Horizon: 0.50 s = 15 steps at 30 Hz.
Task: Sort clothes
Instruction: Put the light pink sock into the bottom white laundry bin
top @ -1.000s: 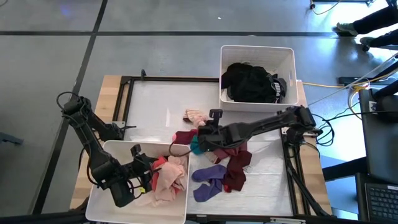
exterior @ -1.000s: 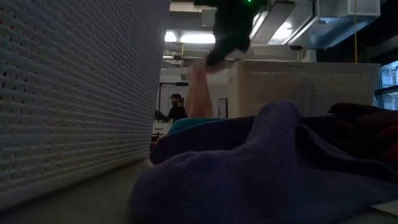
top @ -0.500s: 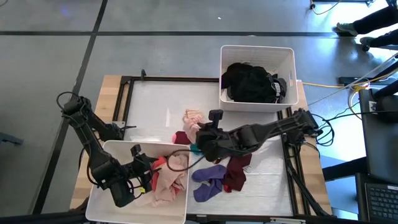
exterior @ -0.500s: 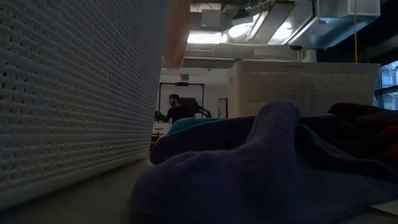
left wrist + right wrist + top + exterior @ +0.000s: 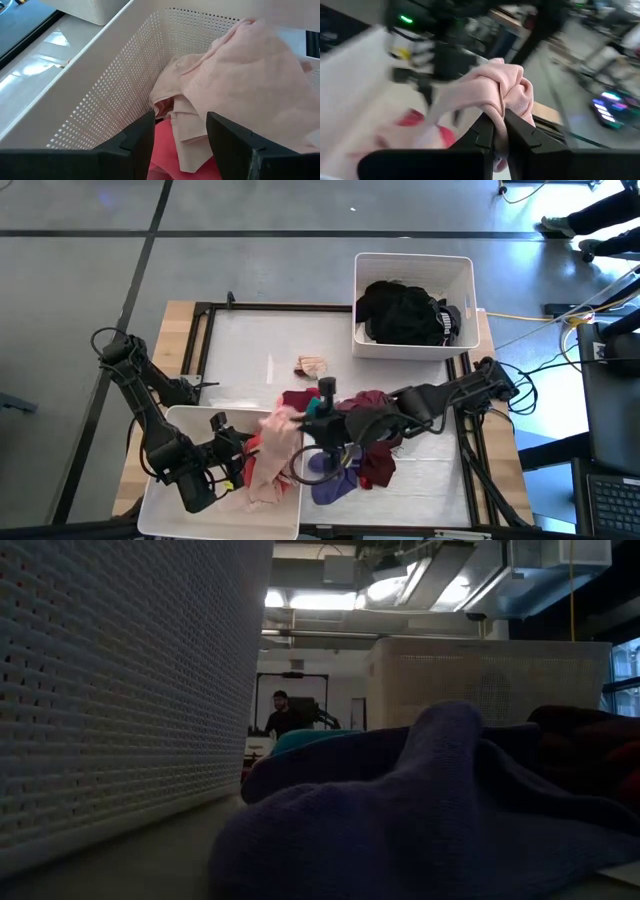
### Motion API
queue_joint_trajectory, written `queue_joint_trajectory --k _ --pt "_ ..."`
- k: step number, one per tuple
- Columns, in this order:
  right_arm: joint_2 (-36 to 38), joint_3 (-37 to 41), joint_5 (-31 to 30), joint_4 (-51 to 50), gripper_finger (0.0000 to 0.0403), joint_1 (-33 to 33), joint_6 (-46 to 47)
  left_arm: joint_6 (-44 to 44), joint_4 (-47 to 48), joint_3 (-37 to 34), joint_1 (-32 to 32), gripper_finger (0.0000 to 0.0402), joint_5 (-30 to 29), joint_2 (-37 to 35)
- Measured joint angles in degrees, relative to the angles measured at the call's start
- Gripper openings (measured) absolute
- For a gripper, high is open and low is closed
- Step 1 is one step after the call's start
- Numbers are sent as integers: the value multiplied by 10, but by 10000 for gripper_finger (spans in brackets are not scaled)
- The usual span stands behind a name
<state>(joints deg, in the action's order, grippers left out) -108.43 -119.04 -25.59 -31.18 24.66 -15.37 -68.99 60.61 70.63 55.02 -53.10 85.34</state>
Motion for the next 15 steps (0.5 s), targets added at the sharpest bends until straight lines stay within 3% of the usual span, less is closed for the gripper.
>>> queue_joint_trajectory --k 7,15 --pt "-37 1 113 14 30 0 4 2 0 0 0 169 0 0" --pt "-89 1 128 12 31 0 6 2 -1 0 0 169 0 0"
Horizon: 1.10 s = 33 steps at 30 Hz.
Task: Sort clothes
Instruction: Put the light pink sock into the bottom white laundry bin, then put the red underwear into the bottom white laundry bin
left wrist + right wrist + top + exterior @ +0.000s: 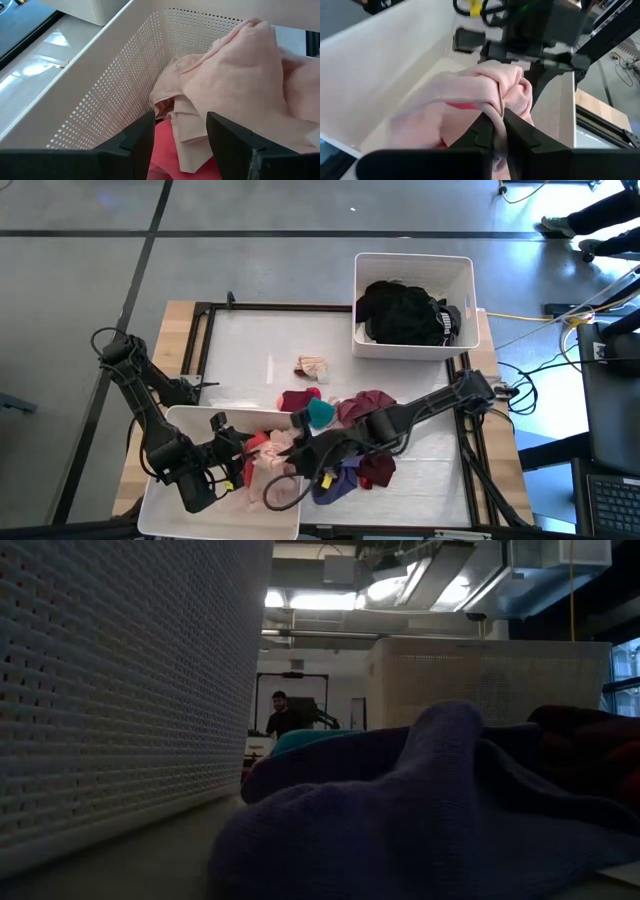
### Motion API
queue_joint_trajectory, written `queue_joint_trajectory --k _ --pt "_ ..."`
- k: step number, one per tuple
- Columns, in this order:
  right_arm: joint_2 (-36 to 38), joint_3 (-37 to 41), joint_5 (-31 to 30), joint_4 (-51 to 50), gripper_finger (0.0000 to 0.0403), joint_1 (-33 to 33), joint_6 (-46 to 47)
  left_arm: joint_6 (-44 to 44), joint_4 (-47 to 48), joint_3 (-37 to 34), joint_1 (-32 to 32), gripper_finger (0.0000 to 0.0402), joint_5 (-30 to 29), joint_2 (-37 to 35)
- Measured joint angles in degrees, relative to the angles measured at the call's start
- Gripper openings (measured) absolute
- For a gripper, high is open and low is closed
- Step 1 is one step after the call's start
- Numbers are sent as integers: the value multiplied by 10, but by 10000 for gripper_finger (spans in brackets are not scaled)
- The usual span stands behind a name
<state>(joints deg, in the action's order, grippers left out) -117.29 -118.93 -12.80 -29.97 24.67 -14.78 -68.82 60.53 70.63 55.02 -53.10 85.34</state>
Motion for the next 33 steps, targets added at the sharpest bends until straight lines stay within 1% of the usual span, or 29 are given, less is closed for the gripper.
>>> queue_joint_trajectory --k 2,4,8,11,14,16,19,21,23,25,27,29,33 --pt "-8 0 0 -3 37 0 0 0 0 0 0 169 0 0" --pt "-11 0 0 -7 56 0 1 0 0 0 0 169 0 0" --pt "-11 0 -3 -17 125 0 10 0 0 0 0 169 0 0" --pt "-3 0 -17 -36 178 1 10 2 0 0 1 169 0 0" --pt "17 0 -38 -64 216 5 12 7 0 0 3 169 0 0" --pt "34 0 -55 -91 233 10 20 16 1 3 6 169 0 0" --pt "62 0 -83 -142 247 17 50 30 0 14 16 169 -1 0" --pt "80 0 -88 -187 249 21 80 43 -6 19 27 169 -14 0" --pt "94 -1 -84 -234 248 21 111 74 -22 23 38 169 -47 0" --pt "100 -1 -75 -290 246 21 156 119 -51 24 48 169 -90 0" --pt "100 1 -74 -350 243 21 201 163 -88 24 57 169 -119 0" --pt "100 20 -84 -391 242 21 239 206 -125 24 61 169 -132 0" --pt "99 80 -124 -447 241 21 297 274 -190 24 63 169 -135 0"
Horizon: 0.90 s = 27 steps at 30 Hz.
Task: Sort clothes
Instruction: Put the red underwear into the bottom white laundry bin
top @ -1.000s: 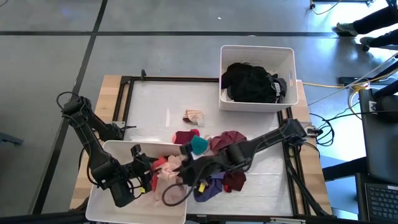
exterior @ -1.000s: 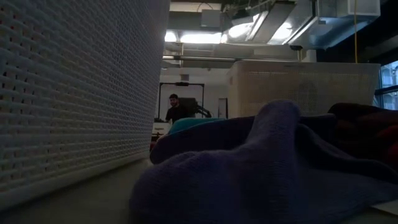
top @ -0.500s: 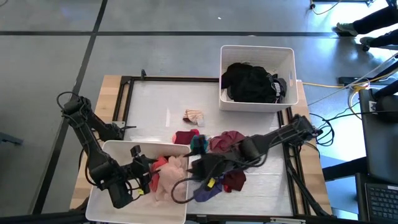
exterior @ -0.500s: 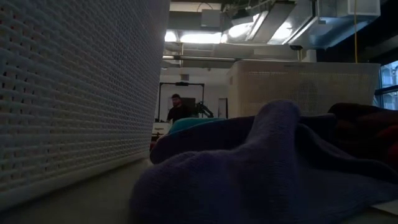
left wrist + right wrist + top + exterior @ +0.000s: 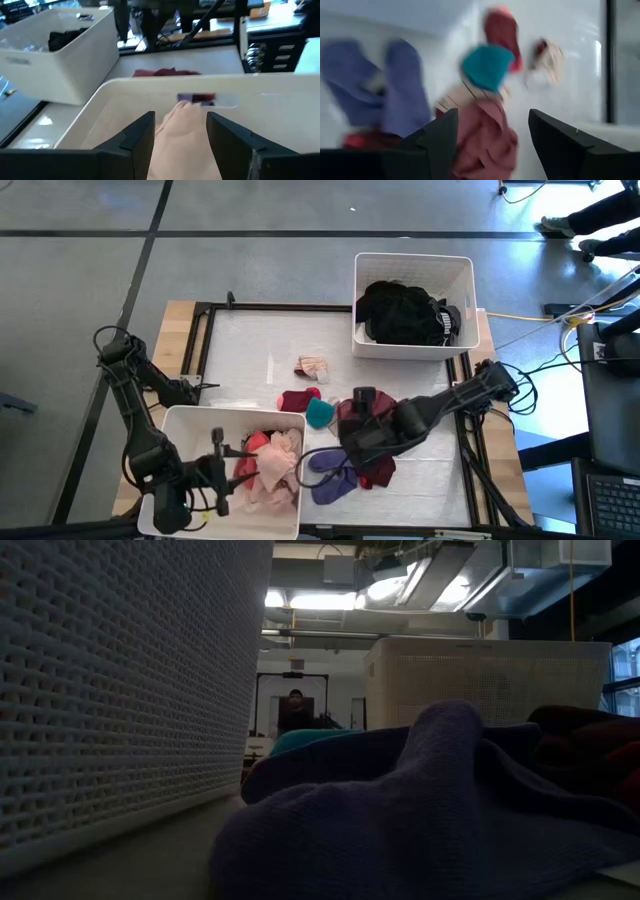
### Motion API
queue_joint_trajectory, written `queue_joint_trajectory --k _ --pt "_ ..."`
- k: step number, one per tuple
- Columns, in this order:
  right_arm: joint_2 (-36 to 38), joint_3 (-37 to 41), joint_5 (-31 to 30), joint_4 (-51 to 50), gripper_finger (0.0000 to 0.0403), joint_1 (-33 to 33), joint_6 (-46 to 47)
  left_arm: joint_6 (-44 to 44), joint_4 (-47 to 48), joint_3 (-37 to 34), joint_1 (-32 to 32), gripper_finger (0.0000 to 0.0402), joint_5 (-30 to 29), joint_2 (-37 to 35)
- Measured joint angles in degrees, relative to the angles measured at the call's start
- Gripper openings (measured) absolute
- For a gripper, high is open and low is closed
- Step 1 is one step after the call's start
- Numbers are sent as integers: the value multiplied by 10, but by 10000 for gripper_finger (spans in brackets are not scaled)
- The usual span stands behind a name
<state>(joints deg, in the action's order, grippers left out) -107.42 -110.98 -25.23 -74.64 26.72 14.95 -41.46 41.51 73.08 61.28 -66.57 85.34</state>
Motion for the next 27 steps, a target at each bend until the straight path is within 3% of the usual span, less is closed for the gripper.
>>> queue_joint_trajectory --k 7,13,27 --pt "0 142 -65 -16 241 -2 69 60 -68 -4 -2 169 -25 3" --pt "5 256 -35 8 241 -14 124 52 -65 -5 -4 169 -46 8" --pt "87 469 47 321 241 -74 93 41 -61 -5 -11 169 -46 8"
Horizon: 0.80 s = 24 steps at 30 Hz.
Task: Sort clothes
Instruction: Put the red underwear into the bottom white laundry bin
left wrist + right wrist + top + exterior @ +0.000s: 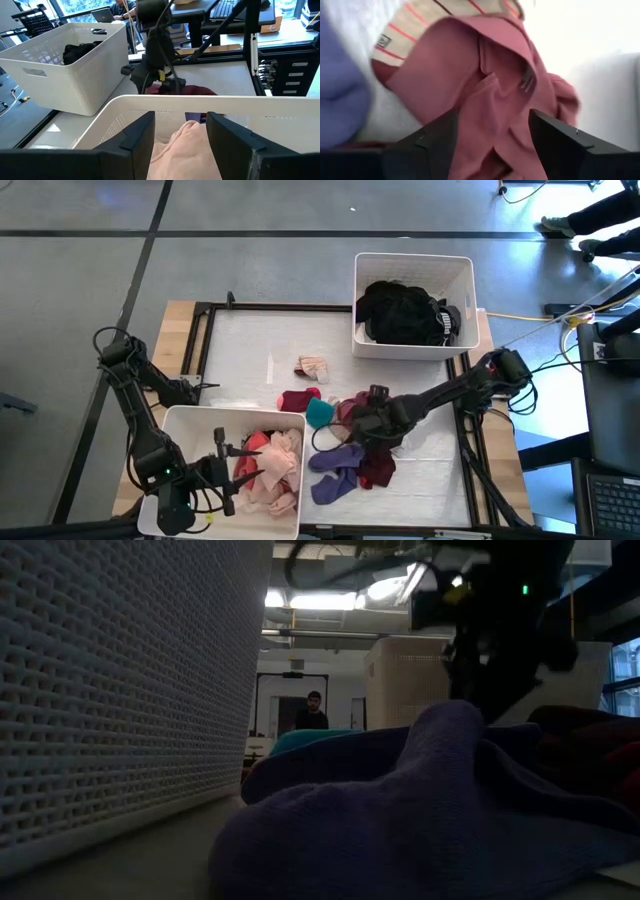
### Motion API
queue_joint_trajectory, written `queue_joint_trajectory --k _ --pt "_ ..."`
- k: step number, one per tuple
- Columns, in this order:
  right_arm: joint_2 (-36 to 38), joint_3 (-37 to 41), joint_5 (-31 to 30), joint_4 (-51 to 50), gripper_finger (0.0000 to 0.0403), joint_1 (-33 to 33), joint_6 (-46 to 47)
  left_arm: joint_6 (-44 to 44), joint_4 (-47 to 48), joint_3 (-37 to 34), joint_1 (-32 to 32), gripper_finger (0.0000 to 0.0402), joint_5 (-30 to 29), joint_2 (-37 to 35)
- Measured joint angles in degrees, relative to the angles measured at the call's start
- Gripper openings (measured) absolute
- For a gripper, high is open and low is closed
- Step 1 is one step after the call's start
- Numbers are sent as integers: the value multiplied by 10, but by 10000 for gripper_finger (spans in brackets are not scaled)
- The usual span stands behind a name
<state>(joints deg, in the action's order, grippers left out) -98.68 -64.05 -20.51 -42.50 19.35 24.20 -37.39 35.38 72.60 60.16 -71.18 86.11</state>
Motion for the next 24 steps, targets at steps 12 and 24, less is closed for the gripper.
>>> queue_joint_trajectory --k 12,24 --pt "3 172 35 264 241 -52 8 1 0 0 0 169 4 0" --pt "0 182 12 269 134 -51 13 3 0 0 0 169 4 0"
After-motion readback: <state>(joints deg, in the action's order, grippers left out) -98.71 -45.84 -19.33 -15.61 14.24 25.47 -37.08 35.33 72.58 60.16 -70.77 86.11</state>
